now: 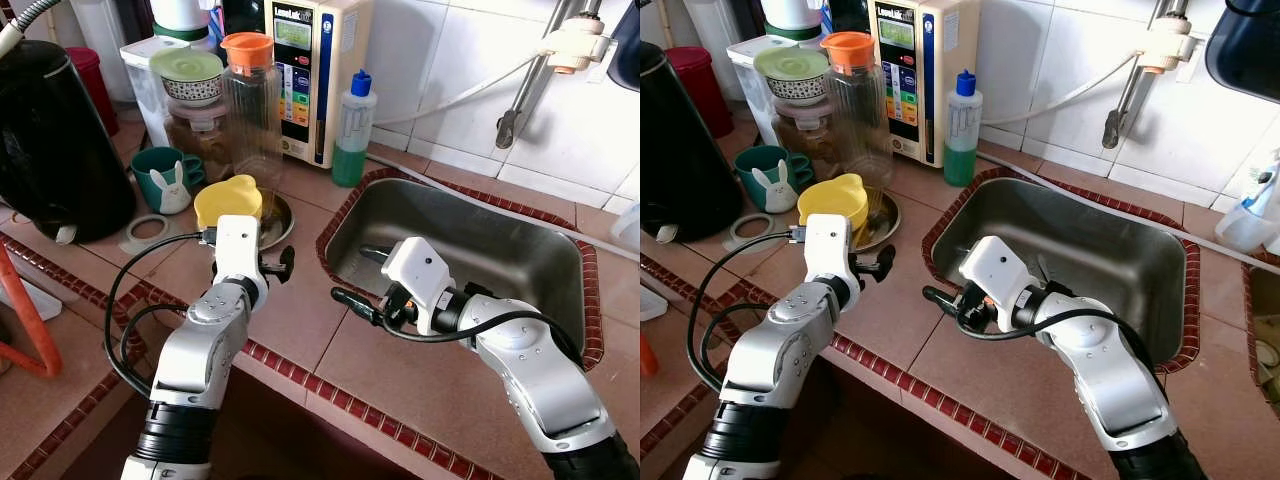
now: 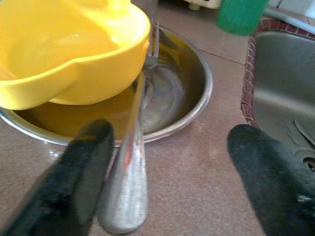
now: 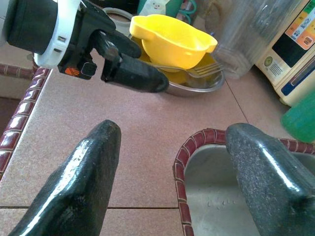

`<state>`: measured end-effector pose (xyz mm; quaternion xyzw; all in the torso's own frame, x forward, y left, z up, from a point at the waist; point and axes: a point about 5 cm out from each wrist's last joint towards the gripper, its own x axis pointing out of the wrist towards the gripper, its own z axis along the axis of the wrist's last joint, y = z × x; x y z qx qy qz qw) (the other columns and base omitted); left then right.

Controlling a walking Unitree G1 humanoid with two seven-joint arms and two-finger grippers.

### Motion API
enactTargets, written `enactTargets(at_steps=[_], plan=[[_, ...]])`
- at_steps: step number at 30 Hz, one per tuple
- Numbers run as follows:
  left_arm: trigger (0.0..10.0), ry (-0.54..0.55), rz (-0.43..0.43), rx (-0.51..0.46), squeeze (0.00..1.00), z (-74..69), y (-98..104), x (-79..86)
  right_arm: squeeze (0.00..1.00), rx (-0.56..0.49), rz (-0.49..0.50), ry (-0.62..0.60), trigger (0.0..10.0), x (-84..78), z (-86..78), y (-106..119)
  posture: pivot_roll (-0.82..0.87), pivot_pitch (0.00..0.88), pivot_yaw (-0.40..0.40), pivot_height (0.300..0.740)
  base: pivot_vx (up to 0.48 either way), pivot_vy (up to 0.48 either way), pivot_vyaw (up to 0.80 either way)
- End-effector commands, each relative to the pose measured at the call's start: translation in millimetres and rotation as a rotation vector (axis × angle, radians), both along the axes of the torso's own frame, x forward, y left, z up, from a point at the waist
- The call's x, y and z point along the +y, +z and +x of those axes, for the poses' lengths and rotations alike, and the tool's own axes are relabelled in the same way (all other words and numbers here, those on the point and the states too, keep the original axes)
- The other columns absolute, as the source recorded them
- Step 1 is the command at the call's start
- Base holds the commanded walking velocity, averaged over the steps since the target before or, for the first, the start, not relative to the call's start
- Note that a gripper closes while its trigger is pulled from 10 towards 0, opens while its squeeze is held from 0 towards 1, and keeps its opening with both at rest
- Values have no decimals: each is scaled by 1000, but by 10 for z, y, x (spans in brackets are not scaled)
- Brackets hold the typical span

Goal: Kitchen organization

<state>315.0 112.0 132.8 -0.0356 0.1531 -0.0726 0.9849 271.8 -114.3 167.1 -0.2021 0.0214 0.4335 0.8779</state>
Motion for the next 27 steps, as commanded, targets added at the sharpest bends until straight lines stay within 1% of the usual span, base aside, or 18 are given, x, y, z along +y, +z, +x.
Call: enactTargets(at_steps=[1,7,27], plan=[[0,7,4,24,0,13,-21,20,0,-8,-5,1,10000,8,-19,19,107,0,1,740,0,0,0],[0,15,-11,26,0,40,1,41,0,-8,-7,-4,10000,4,-15,14,107,0,3,740,0,0,0],[0,10,-55,12,0,78,80,-7,0,-19,-3,-20,10000,4,7,23,105,2,5,740,0,0,0]])
